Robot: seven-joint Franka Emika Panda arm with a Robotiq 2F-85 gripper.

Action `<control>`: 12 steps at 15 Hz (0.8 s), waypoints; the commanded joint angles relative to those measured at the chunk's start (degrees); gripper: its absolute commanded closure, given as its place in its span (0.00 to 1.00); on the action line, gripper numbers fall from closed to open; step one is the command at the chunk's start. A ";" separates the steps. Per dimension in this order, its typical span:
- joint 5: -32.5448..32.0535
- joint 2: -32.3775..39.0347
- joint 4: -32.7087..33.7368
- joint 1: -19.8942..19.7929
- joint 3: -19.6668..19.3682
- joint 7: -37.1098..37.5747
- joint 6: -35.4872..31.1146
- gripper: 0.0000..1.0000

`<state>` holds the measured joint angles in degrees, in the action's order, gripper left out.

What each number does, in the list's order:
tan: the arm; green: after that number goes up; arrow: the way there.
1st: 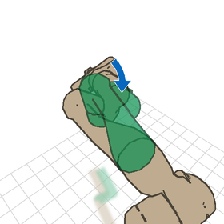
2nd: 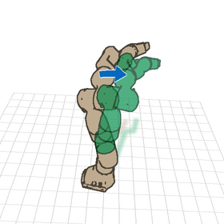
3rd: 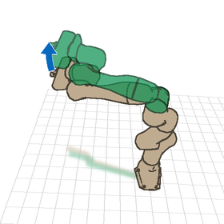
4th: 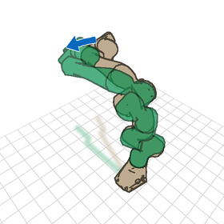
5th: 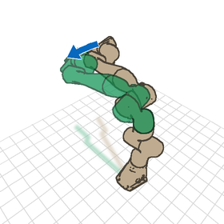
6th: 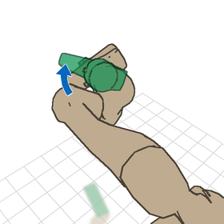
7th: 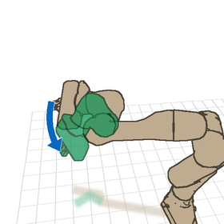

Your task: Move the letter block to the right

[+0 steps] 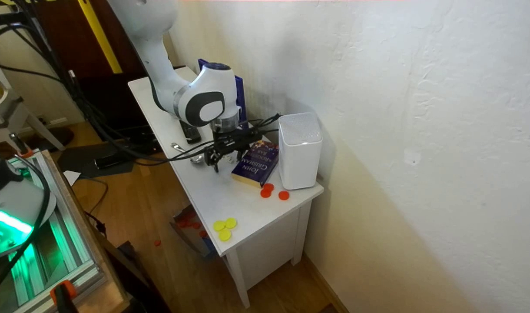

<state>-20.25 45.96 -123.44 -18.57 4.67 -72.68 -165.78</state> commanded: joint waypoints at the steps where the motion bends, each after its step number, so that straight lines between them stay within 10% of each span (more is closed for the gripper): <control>1: 3.88 0.20 -1.59 -3.90 2.87 -1.62 0.96 0.00; 12: 9.96 -2.65 -3.96 -7.92 6.92 0.33 -0.64 0.00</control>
<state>-13.21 45.81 -125.12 -24.58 9.69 -72.62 -165.98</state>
